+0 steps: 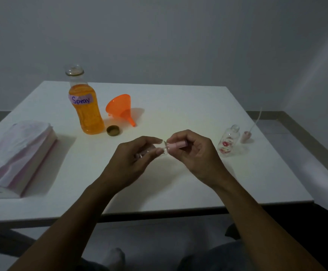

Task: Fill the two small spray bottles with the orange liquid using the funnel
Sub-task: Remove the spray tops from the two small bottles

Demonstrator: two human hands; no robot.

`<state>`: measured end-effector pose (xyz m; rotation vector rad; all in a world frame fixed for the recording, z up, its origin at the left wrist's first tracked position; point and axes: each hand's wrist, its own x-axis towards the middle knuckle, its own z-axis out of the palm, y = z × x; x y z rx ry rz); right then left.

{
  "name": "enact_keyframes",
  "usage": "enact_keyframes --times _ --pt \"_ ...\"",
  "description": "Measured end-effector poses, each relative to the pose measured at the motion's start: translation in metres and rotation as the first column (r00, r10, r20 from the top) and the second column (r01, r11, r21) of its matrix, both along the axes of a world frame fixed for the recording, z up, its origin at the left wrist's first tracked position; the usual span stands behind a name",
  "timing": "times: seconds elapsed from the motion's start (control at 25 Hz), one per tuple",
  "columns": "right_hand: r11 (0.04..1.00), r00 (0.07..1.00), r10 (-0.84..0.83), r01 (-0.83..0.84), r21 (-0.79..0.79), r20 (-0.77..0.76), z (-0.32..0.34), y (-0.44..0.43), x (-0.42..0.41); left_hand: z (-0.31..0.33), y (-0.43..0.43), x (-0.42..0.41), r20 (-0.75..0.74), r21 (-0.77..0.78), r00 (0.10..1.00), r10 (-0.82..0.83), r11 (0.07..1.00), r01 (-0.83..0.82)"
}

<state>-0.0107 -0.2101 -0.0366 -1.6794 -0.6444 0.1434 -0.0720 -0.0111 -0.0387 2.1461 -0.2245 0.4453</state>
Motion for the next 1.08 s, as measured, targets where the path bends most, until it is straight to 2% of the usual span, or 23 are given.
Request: enact_keyframes --times 0.08,0.12,0.2,0.28,0.44,0.64,0.72,0.84,1.08 --pt "0.998 0.992 0.05 -0.046 0.035 -0.119 0.004 -0.006 0.001 0.0 0.0 0.0 0.004 0.022 1.0 0.029 0.999 -0.029" --pt "1.0 0.987 0.012 -0.012 0.001 -0.162 0.006 -0.006 0.001 -0.001 0.001 0.001 0.008 0.037 0.999 0.04 0.999 -0.04" --pt "0.986 0.975 -0.121 0.096 -0.136 -0.185 0.007 -0.003 0.001 -0.003 0.002 0.001 0.007 0.053 0.999 0.041 0.998 -0.041" --pt "0.962 0.971 -0.172 0.131 -0.239 -0.163 0.004 0.001 0.001 -0.005 0.002 0.0 0.023 0.067 0.999 0.032 0.997 -0.034" --pt "0.997 0.997 -0.028 0.023 -0.077 -0.072 0.003 -0.004 0.005 -0.006 0.005 0.002 0.098 0.07 0.993 0.064 0.995 -0.071" --pt "0.979 0.974 -0.117 0.08 -0.185 -0.195 0.002 0.004 0.005 -0.004 0.002 0.002 0.131 0.07 0.99 0.059 0.995 -0.069" --pt "0.988 0.973 -0.089 0.06 -0.141 -0.214 0.003 0.004 0.005 -0.005 0.001 0.001 0.139 0.085 0.99 0.039 0.995 -0.051" --pt "0.997 0.995 -0.054 0.049 -0.065 -0.079 0.004 -0.004 0.006 -0.005 0.002 0.002 0.141 0.07 0.989 0.052 0.996 -0.062" --pt "0.975 0.941 -0.101 0.158 -0.154 0.322 0.006 -0.007 0.004 -0.004 -0.003 0.003 0.112 -0.014 0.991 0.072 0.997 -0.071"
